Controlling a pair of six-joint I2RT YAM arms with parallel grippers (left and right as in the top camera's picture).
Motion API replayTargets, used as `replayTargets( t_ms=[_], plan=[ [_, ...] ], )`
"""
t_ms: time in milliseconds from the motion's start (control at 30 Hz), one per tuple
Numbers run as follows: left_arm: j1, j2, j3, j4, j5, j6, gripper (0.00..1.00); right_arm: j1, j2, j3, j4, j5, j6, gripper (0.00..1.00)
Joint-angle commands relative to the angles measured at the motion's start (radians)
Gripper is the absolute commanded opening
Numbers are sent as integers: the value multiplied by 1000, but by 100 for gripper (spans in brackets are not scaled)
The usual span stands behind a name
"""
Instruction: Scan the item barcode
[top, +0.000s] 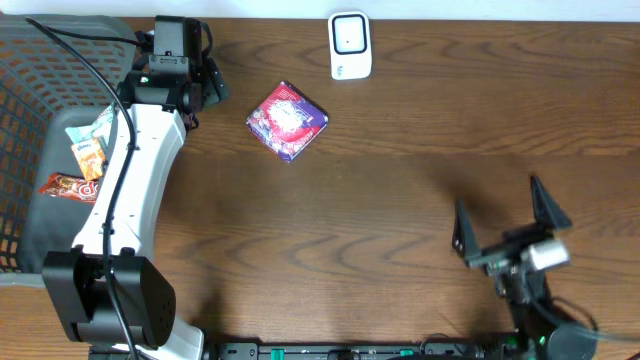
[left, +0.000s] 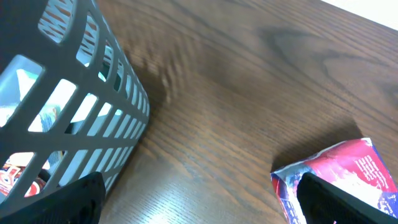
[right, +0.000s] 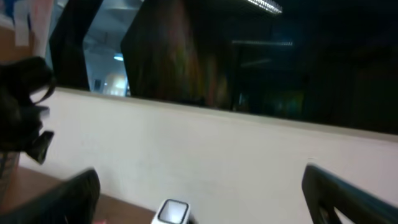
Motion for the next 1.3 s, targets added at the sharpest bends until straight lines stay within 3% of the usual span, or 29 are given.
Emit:
replayTargets(
  t_ms=[0, 167, 333, 433, 600, 767, 867, 1033, 1267],
  plan=[
    [5, 0, 3, 0, -15, -9, 98, 11, 170, 186, -88, -67, -85, 99],
    [5, 0, 3, -27, 37, -9, 98, 11, 557, 518, -315, -251, -91, 99],
    [5, 0, 3, -74, 149, -8, 98, 11, 780, 662, -377, -305, -90, 99],
    [5, 0, 3, -92, 158, 2, 98, 10, 828, 670, -373, -304, -91, 99],
    [5, 0, 3, -65, 348, 194, 98, -16, 834, 670, -442, -198, -91, 99],
    [5, -2, 3, -35, 407, 202, 97, -102, 803, 670, -585, -10, -65, 99],
    [5, -19, 6, -28, 405, 206, 90, -180, 776, 670, -671, 57, -45, 99],
    [5, -114, 42, -16, 392, 243, 90, -326, 743, 670, -766, 121, -46, 99],
    [41, -282, 52, 18, 37, 190, 97, -382, 755, 669, -811, 120, -46, 99]
  ],
)
